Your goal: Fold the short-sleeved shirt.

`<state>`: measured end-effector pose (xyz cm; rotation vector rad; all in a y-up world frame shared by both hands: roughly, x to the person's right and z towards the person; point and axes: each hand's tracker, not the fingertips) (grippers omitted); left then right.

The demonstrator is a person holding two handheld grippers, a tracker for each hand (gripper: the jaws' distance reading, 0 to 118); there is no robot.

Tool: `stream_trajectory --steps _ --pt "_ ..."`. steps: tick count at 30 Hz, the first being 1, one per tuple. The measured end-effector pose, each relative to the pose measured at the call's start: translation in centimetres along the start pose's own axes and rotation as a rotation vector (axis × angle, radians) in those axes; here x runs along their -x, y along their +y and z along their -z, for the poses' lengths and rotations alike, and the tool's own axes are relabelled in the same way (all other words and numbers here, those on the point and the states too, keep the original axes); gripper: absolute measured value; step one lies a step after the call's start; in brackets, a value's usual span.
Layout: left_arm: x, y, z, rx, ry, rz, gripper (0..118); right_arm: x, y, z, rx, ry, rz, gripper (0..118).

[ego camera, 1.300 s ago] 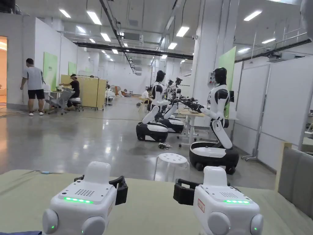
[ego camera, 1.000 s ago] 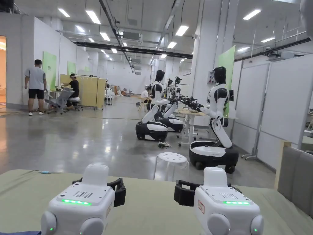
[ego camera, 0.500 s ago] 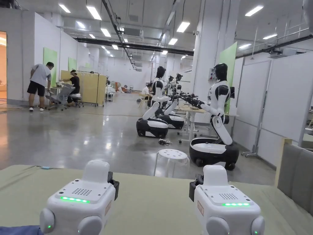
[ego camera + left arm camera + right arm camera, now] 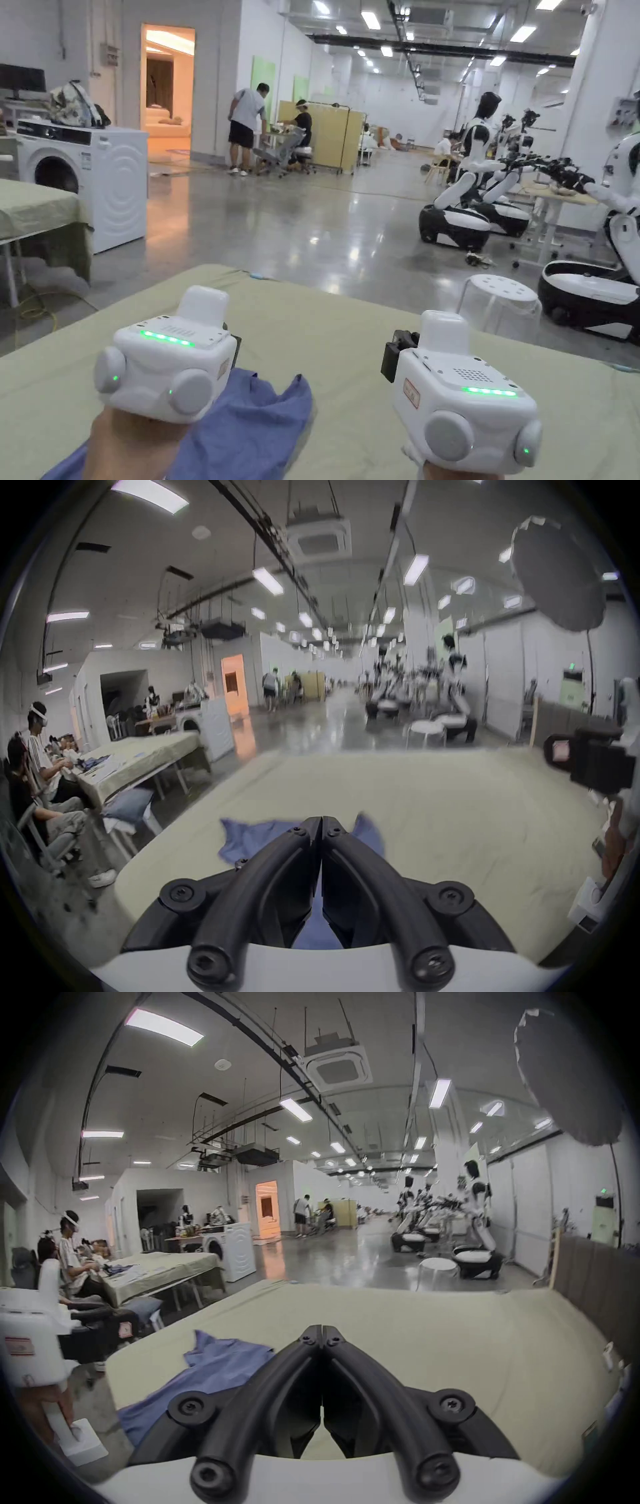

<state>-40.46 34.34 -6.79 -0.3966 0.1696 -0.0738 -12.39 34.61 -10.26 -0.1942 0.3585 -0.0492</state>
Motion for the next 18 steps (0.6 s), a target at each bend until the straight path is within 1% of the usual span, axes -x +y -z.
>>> stream_trajectory --steps 1,2,4,5,6,7,8,9,10,11,14,15,18 --pt "1.0 -0.5 1.2 0.080 -0.019 -0.018 3 0.4 -0.8 0.1 0.008 0.005 0.008 0" --pt "2.0 -1.0 2.9 0.200 -0.041 -0.042 3 0.5 -1.7 0.2 0.019 0.011 0.010 0" --pt "4.8 -3.1 7.2 0.490 -0.199 -0.192 4 1.1 -3.5 0.6 0.045 0.015 -0.007 0" --pt "6.1 -4.5 9.2 0.597 -0.293 -0.306 6 1.1 -4.4 0.8 0.060 0.012 -0.021 0" --pt "7.1 -6.2 11.0 0.653 -0.332 -0.397 16 0.9 -5.2 1.0 0.078 0.006 -0.035 0" --pt "6.4 -7.4 10.4 0.626 -0.258 -0.337 38 0.6 -6.0 1.3 0.102 0.005 -0.047 0" --pt "6.1 -8.1 11.0 0.614 -0.192 -0.258 38 0.8 -6.7 1.6 0.123 0.000 -0.065 0" --pt "5.3 -8.6 11.5 0.587 -0.128 -0.169 47 0.5 -7.4 1.9 0.137 -0.008 -0.086 0" --pt "4.9 -9.1 12.1 0.569 -0.093 -0.126 72 0.1 -8.0 2.2 0.143 -0.014 -0.101 0" --pt "4.8 -9.4 13.4 0.542 -0.107 -0.133 82 -0.3 -8.7 2.6 0.155 -0.022 -0.112 0" --pt "3.4 -9.4 16.3 0.566 -0.138 -0.193 82 -0.9 -10.0 4.4 0.200 -0.042 -0.120 0" --pt "3.6 -9.7 18.9 0.584 -0.143 -0.201 82 -1.2 -10.5 5.0 0.212 -0.049 -0.118 0" --pt "2.2 -10.8 23.3 0.616 -0.127 -0.240 82 -1.8 -11.5 6.5 0.245 -0.061 -0.108 0"
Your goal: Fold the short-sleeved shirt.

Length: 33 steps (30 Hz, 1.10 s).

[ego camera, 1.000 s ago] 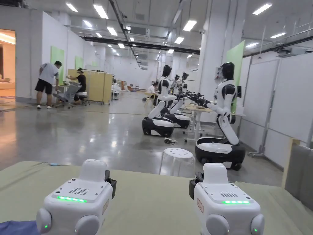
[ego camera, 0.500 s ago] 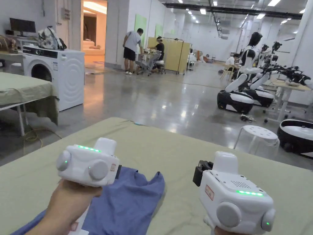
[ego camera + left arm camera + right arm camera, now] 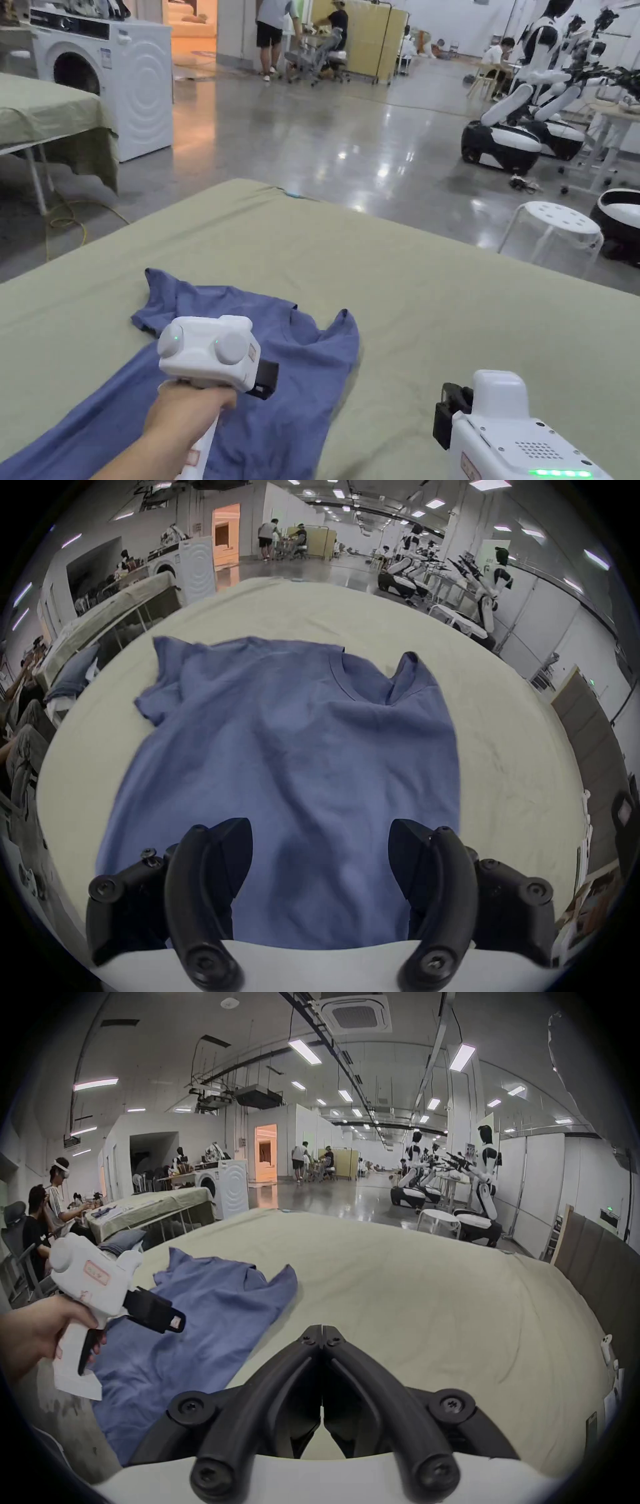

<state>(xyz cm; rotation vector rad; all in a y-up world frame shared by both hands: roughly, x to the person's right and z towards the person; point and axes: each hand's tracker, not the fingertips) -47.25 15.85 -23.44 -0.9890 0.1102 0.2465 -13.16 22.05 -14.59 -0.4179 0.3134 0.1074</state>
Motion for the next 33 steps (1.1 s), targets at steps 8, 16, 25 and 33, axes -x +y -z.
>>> stream_trajectory --steps 8,16,25,33 --pt "1.1 0.0 4.1 -0.047 0.020 0.130 6 -2.3 -1.4 0.6 0.050 -0.044 0.069 0" --pt "-1.9 -2.2 2.2 -0.065 -0.106 0.207 6 -4.4 -1.4 -2.1 0.024 -0.058 0.128 0" --pt "-20.8 -4.6 1.6 -0.067 -0.334 0.377 6 -11.9 -2.7 -7.9 -0.012 -0.176 0.181 0" --pt "-40.8 -7.4 -0.9 -0.082 -0.597 0.538 6 -22.2 -6.0 -14.0 -0.010 -0.372 0.263 0"
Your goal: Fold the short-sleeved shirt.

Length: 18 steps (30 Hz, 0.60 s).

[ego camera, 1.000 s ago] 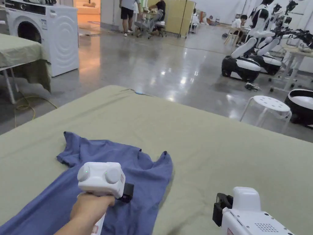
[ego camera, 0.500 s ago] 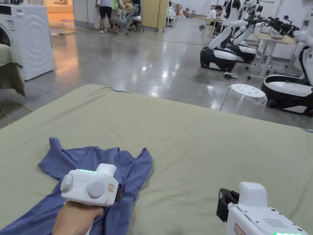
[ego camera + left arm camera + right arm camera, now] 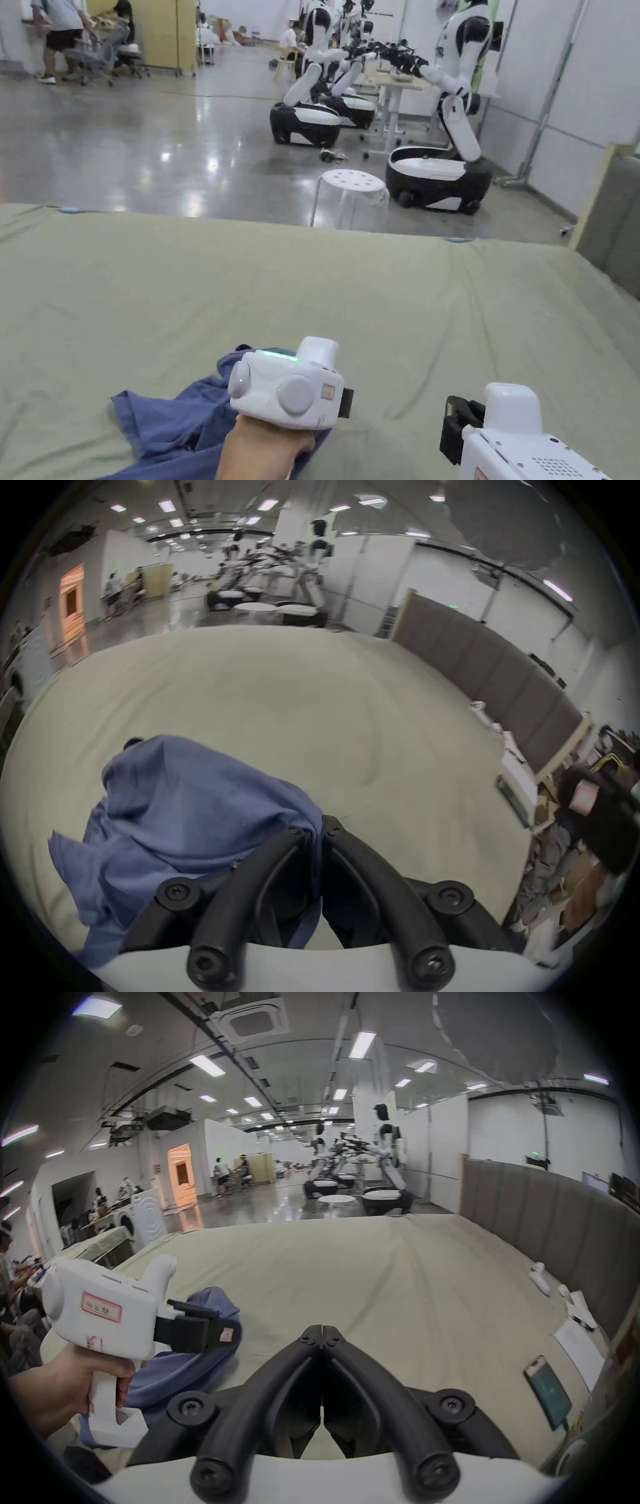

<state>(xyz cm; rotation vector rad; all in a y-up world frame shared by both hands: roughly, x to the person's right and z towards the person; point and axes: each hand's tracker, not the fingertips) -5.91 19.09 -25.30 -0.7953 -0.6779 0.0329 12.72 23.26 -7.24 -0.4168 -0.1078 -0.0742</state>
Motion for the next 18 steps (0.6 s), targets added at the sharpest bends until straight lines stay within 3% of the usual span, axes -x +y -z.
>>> stream_trajectory --steps 6,10,12,13,15,16,18 --pt "-11.9 2.6 3.5 -0.011 -0.197 0.128 6 -7.3 -0.9 -1.1 0.007 -0.104 0.051 0" --pt "-14.0 0.4 7.3 0.086 -0.131 0.163 6 -10.1 -1.9 -1.0 0.024 -0.140 0.078 0" --pt "-13.2 -0.7 8.5 0.109 -0.115 0.107 7 -10.8 -2.2 -1.0 0.027 -0.145 0.083 0" --pt "-12.9 -1.1 8.4 0.092 -0.103 0.100 20 -10.9 -2.3 -0.9 0.029 -0.146 0.083 0" --pt "-13.0 -1.5 6.8 0.009 -0.083 0.101 66 -10.9 -2.2 -0.8 0.031 -0.140 0.085 0" --pt "-12.9 -1.5 5.4 -0.044 -0.053 0.123 73 -10.6 -2.1 -1.0 0.026 -0.134 0.083 0" --pt "-12.6 -2.2 1.0 -0.174 -0.032 0.171 72 -9.6 -1.6 -1.4 0.010 -0.121 0.059 0"
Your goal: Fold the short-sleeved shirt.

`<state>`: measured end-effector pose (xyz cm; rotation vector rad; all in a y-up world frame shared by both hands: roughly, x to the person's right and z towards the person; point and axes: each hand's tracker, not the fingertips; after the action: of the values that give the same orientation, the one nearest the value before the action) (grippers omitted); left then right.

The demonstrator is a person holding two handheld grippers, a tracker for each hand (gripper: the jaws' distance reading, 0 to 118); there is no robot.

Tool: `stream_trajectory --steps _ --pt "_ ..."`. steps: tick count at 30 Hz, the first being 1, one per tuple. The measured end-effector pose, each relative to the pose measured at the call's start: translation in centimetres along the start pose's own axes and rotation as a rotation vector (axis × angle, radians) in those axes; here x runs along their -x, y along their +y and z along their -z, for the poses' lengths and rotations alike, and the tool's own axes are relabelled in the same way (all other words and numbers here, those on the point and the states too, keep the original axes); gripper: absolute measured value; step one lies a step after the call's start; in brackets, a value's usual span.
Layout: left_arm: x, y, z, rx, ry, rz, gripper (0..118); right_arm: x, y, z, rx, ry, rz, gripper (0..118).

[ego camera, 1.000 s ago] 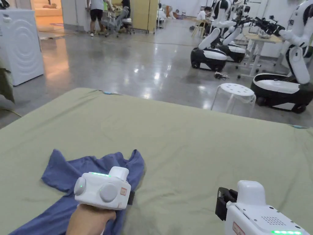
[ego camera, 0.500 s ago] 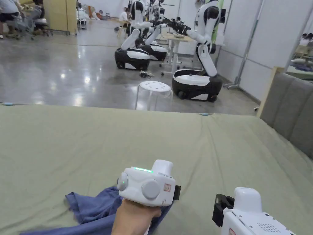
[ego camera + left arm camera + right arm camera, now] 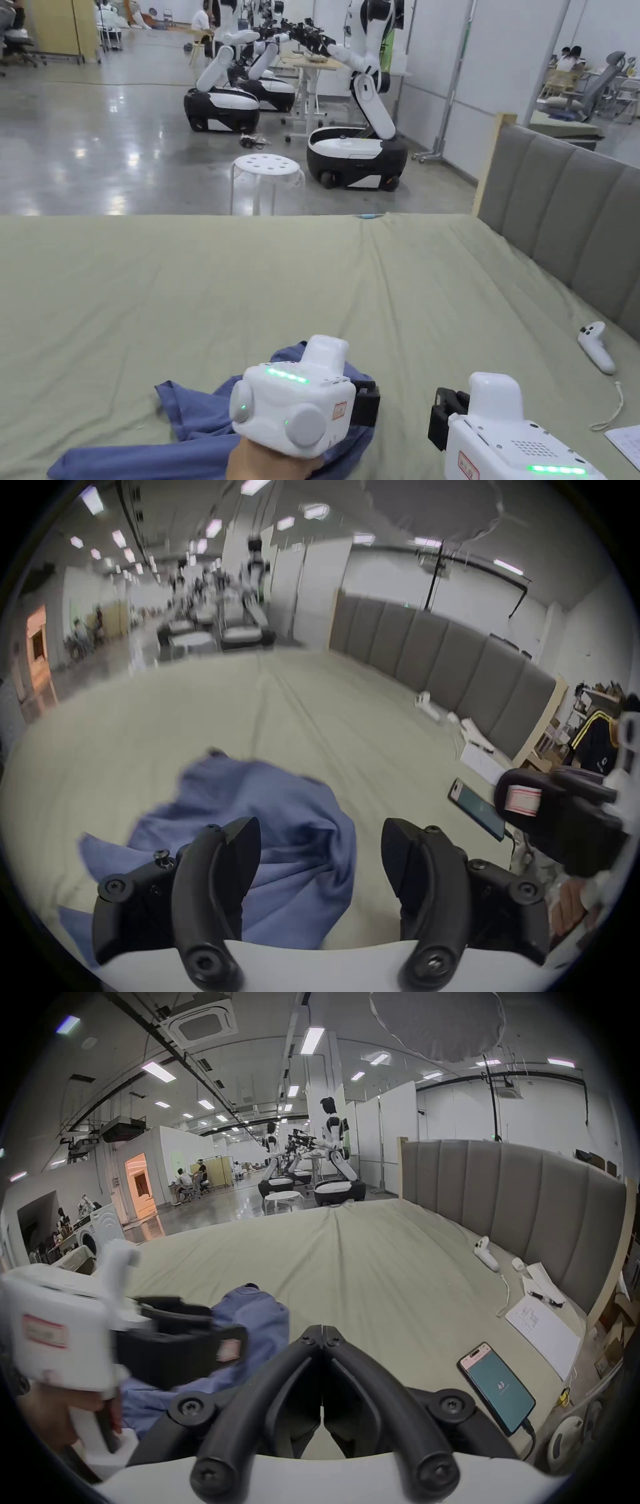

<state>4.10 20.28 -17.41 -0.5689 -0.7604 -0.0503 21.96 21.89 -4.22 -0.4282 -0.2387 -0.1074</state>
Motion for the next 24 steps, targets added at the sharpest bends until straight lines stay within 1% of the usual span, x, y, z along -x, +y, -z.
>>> stream_trajectory --steps 1,2,3,6,7,8,9,10,12,13,15,18,20,21,22,23,24 --pt "0.3 -0.2 -2.3 -0.054 0.027 0.012 72 0.5 0.2 -0.4 -0.014 0.010 -0.012 0" --pt "1.3 -0.7 -6.4 -0.106 0.059 0.022 72 1.5 0.5 -1.1 -0.036 0.034 -0.027 0" --pt "1.9 -1.2 -8.3 -0.126 0.076 0.021 72 2.0 0.7 -1.5 -0.046 0.051 -0.032 0" --pt "6.1 -3.7 -15.2 -0.133 0.197 -0.009 72 4.6 1.1 -2.7 -0.071 0.098 -0.057 0" --pt "7.4 -4.7 -16.9 -0.114 0.236 -0.015 66 5.5 1.2 -2.9 -0.075 0.110 -0.066 0" --pt "8.7 -5.8 -18.8 -0.097 0.276 -0.022 43 6.5 1.2 -3.1 -0.076 0.122 -0.075 0" --pt "10.0 -6.7 -20.2 -0.054 0.313 -0.036 4 7.4 1.1 -3.3 -0.075 0.138 -0.079 0" --pt "11.4 -7.2 -21.6 -0.048 0.363 -0.080 3 8.3 1.0 -3.4 -0.074 0.153 -0.079 0" --pt "14.3 -8.5 -24.5 0.002 0.328 -0.147 3 10.0 0.6 -3.5 -0.067 0.186 -0.082 0" --pt "15.3 -8.9 -25.6 0.000 0.368 -0.171 3 10.6 0.5 -3.6 -0.064 0.197 -0.081 0" --pt "17.9 -9.1 -26.7 0.041 0.393 -0.212 3 11.6 0.1 -3.7 -0.052 0.225 -0.077 0" --pt "22.0 -8.9 -26.2 0.127 0.406 -0.306 3 12.2 -0.4 -3.6 -0.039 0.242 -0.076 0" --pt "23.4 -8.4 -25.1 0.158 0.382 -0.327 3 12.3 -0.7 -3.3 -0.032 0.244 -0.074 0" --pt "24.1 -8.1 -24.3 0.182 0.354 -0.349 4 12.2 -0.8 -3.0 -0.026 0.244 -0.072 0" --pt "23.3 -7.7 -22.8 0.213 0.353 -0.362 25 12.1 -0.9 -2.7 -0.020 0.244 -0.070 0" --pt "23.7 -7.4 -21.5 0.239 0.360 -0.363 56 11.9 -1.0 -2.3 -0.014 0.242 -0.068 0" --pt "24.2 -7.2 -19.9 0.276 0.399 -0.339 77 11.7 -1.1 -2.0 -0.007 0.236 -0.067 0"
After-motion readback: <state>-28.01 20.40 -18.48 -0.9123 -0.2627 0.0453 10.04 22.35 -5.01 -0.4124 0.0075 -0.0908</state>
